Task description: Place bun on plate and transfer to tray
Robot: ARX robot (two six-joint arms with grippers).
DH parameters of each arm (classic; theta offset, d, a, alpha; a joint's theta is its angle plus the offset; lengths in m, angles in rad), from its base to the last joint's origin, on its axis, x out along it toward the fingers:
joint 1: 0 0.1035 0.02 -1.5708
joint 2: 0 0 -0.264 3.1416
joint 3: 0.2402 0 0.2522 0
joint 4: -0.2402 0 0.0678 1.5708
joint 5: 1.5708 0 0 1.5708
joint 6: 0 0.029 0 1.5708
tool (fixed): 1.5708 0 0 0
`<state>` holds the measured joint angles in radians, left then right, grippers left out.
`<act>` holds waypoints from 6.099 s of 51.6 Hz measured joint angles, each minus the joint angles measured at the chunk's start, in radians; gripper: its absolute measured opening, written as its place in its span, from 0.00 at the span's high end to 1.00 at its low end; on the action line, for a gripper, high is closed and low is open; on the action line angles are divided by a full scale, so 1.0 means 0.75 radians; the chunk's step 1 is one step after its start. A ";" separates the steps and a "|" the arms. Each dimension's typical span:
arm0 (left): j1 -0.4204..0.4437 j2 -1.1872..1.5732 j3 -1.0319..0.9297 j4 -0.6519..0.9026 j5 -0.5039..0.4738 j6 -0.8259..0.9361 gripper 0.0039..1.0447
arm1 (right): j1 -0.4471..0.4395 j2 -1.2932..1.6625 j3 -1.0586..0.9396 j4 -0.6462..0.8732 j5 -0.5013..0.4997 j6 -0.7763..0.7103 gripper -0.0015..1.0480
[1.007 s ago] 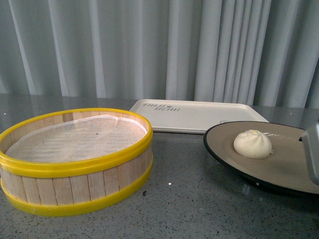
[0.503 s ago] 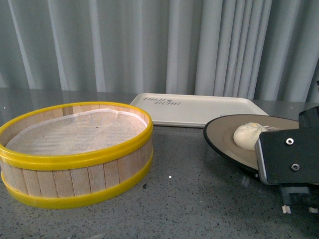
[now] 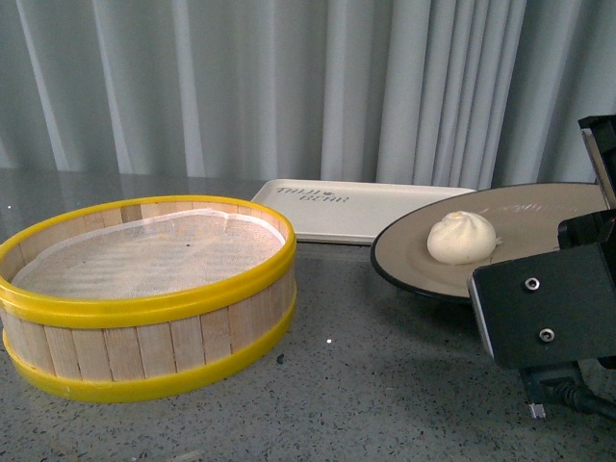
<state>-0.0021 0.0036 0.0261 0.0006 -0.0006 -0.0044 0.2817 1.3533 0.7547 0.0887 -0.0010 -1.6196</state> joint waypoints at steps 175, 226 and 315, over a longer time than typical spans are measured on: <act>0.000 0.001 0.000 0.000 -0.003 0.000 0.06 | -0.188 0.248 0.149 0.770 0.156 1.862 0.36; 0.000 0.000 0.000 0.000 0.000 0.000 0.06 | -0.373 -0.667 -0.877 0.873 0.004 2.144 0.98; 0.000 -0.001 0.000 0.000 0.001 0.000 0.06 | -0.373 -1.799 -0.998 -0.116 -0.001 2.144 0.98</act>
<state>-0.0021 0.0029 0.0261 0.0006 -0.0002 -0.0044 0.0017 0.0044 0.0059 0.0013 -0.0013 -0.0113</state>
